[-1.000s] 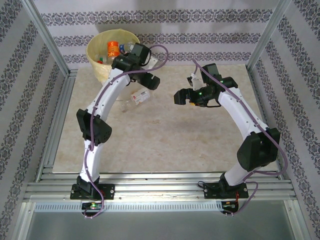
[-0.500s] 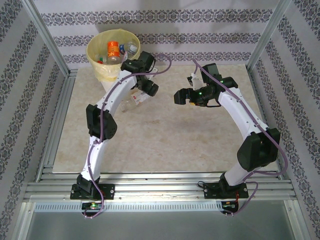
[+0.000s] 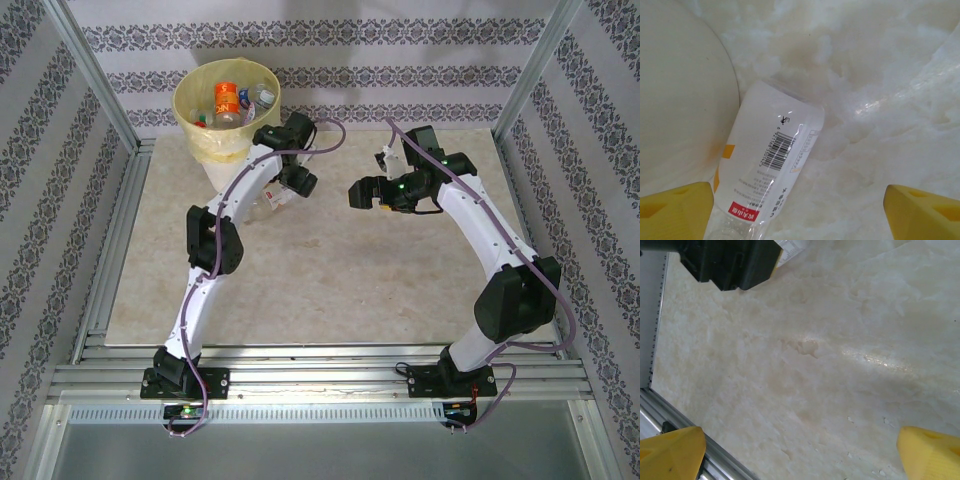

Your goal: Throw the plastic bottles in the bin

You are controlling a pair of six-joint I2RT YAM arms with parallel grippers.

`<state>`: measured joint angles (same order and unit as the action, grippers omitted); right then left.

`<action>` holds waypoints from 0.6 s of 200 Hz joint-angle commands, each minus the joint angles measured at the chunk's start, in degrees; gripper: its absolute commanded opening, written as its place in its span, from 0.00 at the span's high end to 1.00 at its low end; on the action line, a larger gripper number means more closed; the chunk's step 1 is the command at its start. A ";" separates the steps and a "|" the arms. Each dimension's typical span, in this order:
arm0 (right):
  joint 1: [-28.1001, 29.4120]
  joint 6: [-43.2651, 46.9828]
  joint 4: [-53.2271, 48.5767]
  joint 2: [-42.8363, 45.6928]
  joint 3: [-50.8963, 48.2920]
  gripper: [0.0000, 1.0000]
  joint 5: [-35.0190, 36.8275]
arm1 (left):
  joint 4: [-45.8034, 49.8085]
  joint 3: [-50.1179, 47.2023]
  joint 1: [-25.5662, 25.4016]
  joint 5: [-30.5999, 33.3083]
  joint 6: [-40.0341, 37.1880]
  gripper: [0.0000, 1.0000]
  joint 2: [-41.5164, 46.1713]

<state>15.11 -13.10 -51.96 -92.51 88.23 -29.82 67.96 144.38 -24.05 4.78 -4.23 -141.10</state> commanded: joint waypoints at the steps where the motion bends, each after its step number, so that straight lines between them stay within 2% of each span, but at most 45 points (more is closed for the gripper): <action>1: -0.62 1.33 -1.33 -0.22 1.84 0.02 0.56 | 1.47 1.95 -0.29 2.36 0.79 0.12 -2.27; 80: -1.09 1.11 -2.36 -0.94 3.20 0.02 0.75 | 2.28 0.92 0.66 4.10 0.95 0.12 -6.28; 120: -1.14 1.06 -2.42 -0.74 2.83 0.02 0.93 | 4.09 -0.37 1.82 1.14 2.19 0.14 -7.43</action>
<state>14.35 -13.08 -53.34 -92.84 90.02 -29.41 67.96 144.79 -23.49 7.73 -3.88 -146.32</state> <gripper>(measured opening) 0.979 0.864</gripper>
